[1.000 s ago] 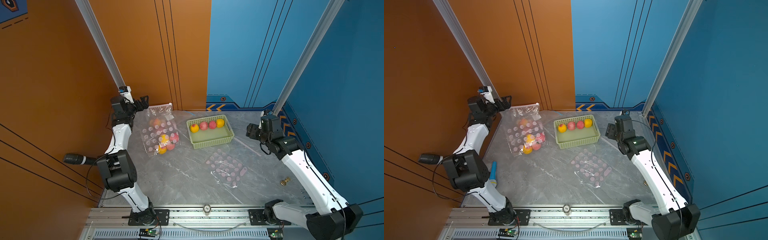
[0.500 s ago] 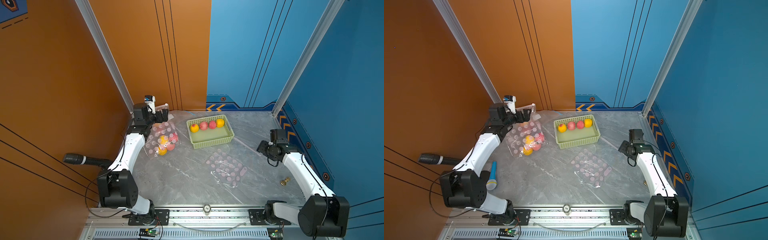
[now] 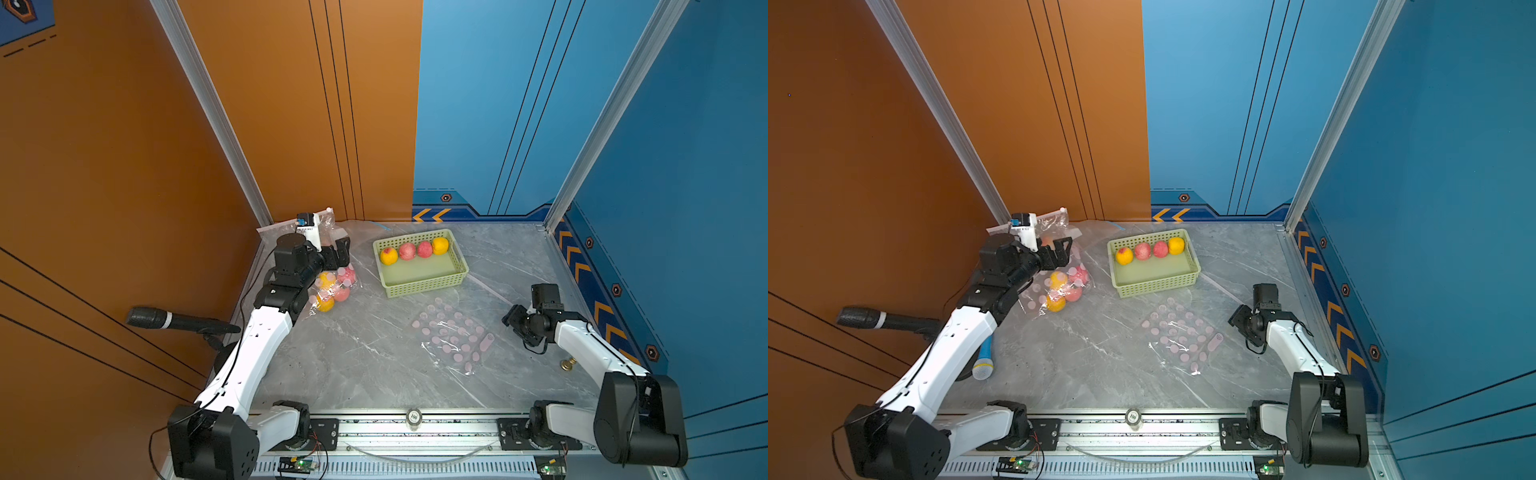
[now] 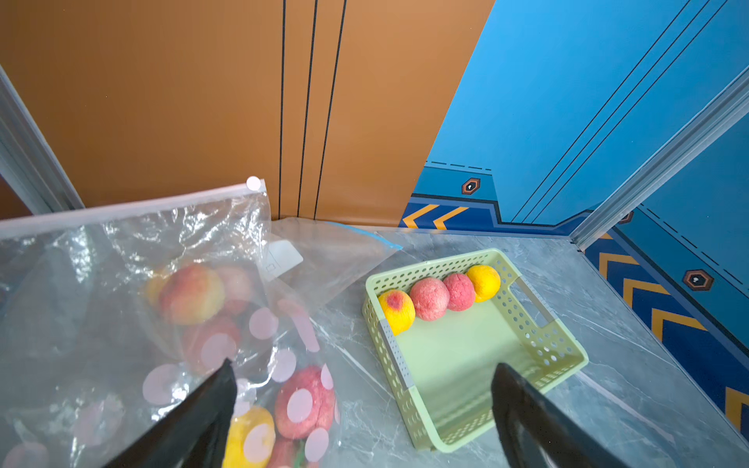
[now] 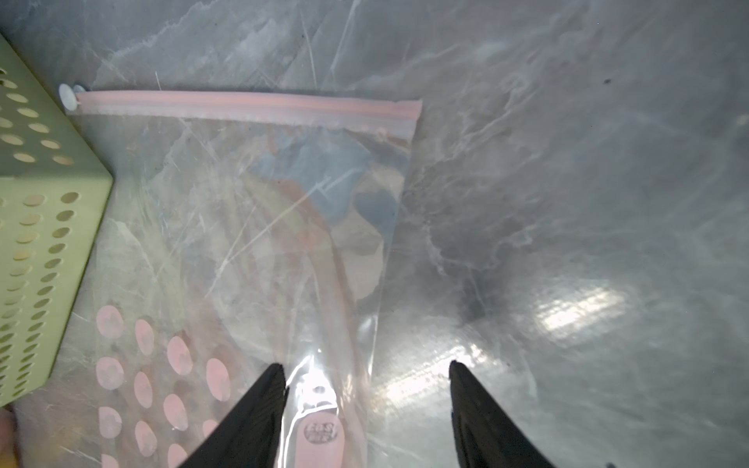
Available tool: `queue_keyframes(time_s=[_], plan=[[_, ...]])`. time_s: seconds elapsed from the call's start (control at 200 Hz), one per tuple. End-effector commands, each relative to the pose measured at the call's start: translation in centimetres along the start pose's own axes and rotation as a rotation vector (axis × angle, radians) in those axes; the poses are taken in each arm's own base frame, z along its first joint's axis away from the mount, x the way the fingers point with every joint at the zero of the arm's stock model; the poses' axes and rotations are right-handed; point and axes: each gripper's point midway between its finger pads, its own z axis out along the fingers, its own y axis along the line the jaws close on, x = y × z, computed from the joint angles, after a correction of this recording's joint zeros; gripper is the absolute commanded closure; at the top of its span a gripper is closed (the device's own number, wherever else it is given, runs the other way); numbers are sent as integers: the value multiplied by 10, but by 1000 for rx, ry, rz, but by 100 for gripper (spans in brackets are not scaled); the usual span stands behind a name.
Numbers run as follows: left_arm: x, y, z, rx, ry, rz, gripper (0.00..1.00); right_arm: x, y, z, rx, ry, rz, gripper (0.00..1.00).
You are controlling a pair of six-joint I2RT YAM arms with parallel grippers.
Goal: Place the peach in a zip-top bag and seal the zipper
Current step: Open the zipper of the food storage bag at the center of the board.
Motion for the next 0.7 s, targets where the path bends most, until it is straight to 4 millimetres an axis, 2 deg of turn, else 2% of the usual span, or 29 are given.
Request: queue_keyframes(time_s=[0.0, 0.13, 0.27, 0.441, 0.561, 0.631, 0.696], plan=[[9, 4, -7, -21, 0, -57, 2, -11, 22, 10, -94, -34, 9, 37], [13, 3, -11, -15, -3, -72, 2, -15, 36, 18, -127, -41, -9, 42], [15, 2, -10, -10, 3, -89, 2, -16, 42, 29, -125, -45, -14, 48], [12, -3, -10, 10, -3, -107, 2, -19, 38, 36, -90, -50, -4, 68], [10, -6, -10, 23, -3, -125, 2, -27, 31, 24, -31, -93, -21, 90], [10, -6, -12, 24, -4, -141, 2, -36, 24, 8, 29, -142, -46, 98], [10, -6, -13, 22, -2, -167, 2, -46, 18, -12, 76, -194, -72, 100]])
